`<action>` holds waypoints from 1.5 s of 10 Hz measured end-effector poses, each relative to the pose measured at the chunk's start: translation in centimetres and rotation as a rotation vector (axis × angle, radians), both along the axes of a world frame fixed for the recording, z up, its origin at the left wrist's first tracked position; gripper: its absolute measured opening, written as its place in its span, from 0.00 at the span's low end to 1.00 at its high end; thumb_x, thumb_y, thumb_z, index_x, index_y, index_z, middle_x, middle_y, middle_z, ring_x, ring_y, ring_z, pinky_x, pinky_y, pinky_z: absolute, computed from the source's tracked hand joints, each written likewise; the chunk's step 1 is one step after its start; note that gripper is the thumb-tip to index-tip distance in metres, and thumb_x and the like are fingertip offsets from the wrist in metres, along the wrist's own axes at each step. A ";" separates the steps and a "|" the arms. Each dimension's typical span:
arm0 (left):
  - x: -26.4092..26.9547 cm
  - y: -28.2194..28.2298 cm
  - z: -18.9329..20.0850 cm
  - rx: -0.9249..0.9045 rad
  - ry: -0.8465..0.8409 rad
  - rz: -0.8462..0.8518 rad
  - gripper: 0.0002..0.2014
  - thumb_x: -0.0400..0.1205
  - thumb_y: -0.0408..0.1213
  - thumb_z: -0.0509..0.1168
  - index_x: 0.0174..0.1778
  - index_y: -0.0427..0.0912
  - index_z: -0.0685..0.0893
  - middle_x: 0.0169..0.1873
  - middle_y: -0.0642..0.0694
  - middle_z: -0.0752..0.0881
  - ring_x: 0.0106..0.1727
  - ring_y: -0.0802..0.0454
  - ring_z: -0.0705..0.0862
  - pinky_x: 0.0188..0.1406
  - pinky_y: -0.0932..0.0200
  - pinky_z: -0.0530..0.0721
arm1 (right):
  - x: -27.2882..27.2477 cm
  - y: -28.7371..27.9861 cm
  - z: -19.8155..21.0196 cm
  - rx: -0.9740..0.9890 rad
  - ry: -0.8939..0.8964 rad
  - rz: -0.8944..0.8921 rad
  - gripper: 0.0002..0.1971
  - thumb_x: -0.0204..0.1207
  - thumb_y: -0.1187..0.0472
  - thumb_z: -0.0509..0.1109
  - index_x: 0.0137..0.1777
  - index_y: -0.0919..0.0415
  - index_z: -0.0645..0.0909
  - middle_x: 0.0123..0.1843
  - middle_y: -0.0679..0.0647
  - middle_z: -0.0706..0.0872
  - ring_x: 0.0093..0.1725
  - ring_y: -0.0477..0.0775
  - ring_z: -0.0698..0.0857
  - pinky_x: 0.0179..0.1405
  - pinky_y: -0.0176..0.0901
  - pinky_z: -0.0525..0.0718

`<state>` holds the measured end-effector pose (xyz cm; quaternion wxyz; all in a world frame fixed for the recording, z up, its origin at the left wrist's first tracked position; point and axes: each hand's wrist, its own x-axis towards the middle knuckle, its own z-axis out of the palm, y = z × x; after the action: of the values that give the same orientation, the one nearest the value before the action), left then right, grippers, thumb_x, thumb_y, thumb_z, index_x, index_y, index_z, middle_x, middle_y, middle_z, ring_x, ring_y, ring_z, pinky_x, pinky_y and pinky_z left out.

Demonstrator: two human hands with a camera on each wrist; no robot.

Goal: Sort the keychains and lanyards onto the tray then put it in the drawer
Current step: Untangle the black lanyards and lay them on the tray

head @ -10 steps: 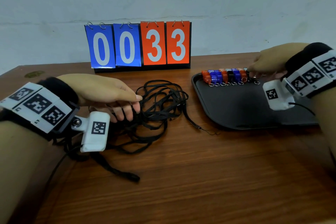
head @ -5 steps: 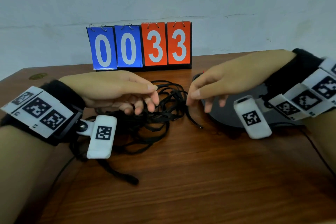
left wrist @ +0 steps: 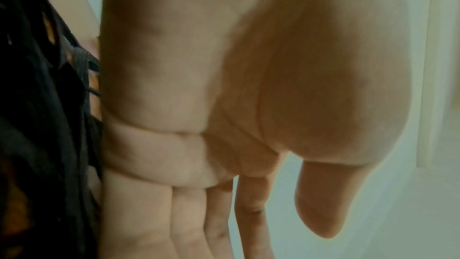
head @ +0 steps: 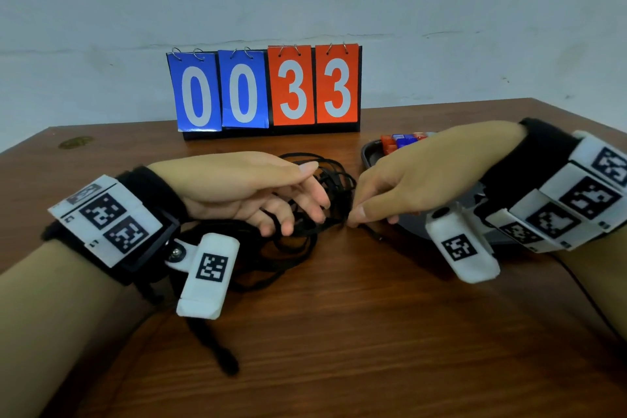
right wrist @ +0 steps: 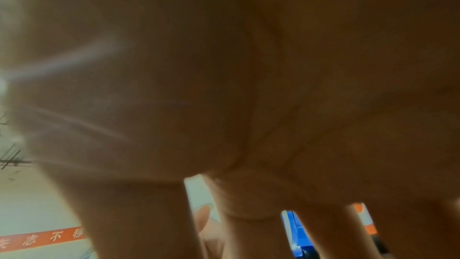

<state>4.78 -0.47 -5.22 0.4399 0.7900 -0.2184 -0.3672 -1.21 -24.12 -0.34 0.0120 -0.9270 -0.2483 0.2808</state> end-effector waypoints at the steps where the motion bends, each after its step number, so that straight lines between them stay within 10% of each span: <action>1: -0.7 -1.2 -0.3 -0.046 -0.009 0.028 0.27 0.85 0.50 0.60 0.73 0.34 0.79 0.63 0.30 0.87 0.35 0.49 0.88 0.25 0.60 0.86 | 0.0 0.1 -0.3 0.036 0.001 0.009 0.32 0.71 0.24 0.56 0.53 0.47 0.87 0.57 0.56 0.88 0.56 0.61 0.88 0.64 0.61 0.85; 4: -1.2 -0.7 -0.2 -0.061 0.052 -0.029 0.26 0.83 0.56 0.59 0.72 0.45 0.80 0.61 0.40 0.92 0.42 0.49 0.91 0.34 0.58 0.89 | 0.5 0.3 -1.3 0.224 0.081 0.031 0.25 0.73 0.29 0.62 0.60 0.37 0.88 0.54 0.42 0.92 0.65 0.67 0.84 0.72 0.71 0.77; 6: -1.0 -0.3 -0.2 -0.050 0.029 -0.040 0.25 0.81 0.58 0.63 0.70 0.49 0.85 0.61 0.43 0.91 0.45 0.48 0.91 0.36 0.57 0.90 | -0.1 0.5 -1.0 0.238 0.134 0.044 0.18 0.86 0.45 0.61 0.68 0.47 0.87 0.51 0.29 0.90 0.62 0.40 0.87 0.77 0.53 0.75; 8: -0.9 -0.1 0.3 -0.022 0.021 -0.087 0.25 0.84 0.55 0.58 0.73 0.48 0.81 0.62 0.39 0.91 0.44 0.49 0.92 0.32 0.59 0.89 | -0.6 0.3 -0.1 0.288 0.114 0.090 0.17 0.87 0.47 0.62 0.70 0.46 0.85 0.63 0.40 0.89 0.66 0.40 0.84 0.77 0.49 0.75; 10: -0.9 0.7 1.2 -0.203 0.049 -0.116 0.16 0.88 0.50 0.60 0.66 0.51 0.87 0.59 0.40 0.90 0.48 0.47 0.90 0.34 0.61 0.86 | -0.9 -0.3 1.0 0.678 0.014 0.018 0.13 0.85 0.59 0.67 0.66 0.56 0.87 0.52 0.48 0.94 0.53 0.42 0.90 0.58 0.40 0.86; 11: -0.6 1.0 1.3 -0.208 -0.102 -0.023 0.11 0.88 0.44 0.63 0.59 0.53 0.91 0.42 0.46 0.80 0.35 0.54 0.74 0.31 0.61 0.74 | -0.1 -0.7 0.8 0.849 -0.105 -0.081 0.08 0.82 0.64 0.71 0.57 0.58 0.90 0.37 0.44 0.91 0.36 0.35 0.87 0.33 0.22 0.81; 12: -0.6 1.0 1.3 -0.250 -0.108 0.009 0.16 0.85 0.41 0.70 0.70 0.52 0.87 0.37 0.44 0.65 0.32 0.55 0.65 0.29 0.62 0.67 | 0.6 -0.7 0.4 0.971 -0.098 -0.175 0.07 0.81 0.67 0.71 0.56 0.61 0.88 0.34 0.50 0.88 0.33 0.38 0.85 0.30 0.25 0.80; 14: -1.3 0.1 1.3 -0.274 -0.138 -0.071 0.22 0.84 0.38 0.67 0.68 0.26 0.78 0.31 0.51 0.77 0.27 0.57 0.69 0.27 0.63 0.67 | 0.8 -0.3 -0.2 1.071 -0.089 -0.188 0.10 0.84 0.67 0.68 0.62 0.63 0.87 0.36 0.50 0.90 0.40 0.44 0.89 0.39 0.29 0.83; 15: -1.6 0.0 1.5 -0.280 -0.129 -0.105 0.17 0.85 0.38 0.68 0.64 0.28 0.80 0.32 0.48 0.77 0.25 0.58 0.69 0.27 0.63 0.67 | 0.7 -0.1 -0.3 1.130 -0.081 -0.208 0.13 0.84 0.70 0.67 0.66 0.64 0.84 0.39 0.51 0.92 0.41 0.47 0.91 0.39 0.31 0.84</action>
<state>3.21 -0.49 -3.72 0.5110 0.7302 -0.3365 -0.3041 -0.50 -24.19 -0.63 0.5235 -0.8061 -0.2677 0.0663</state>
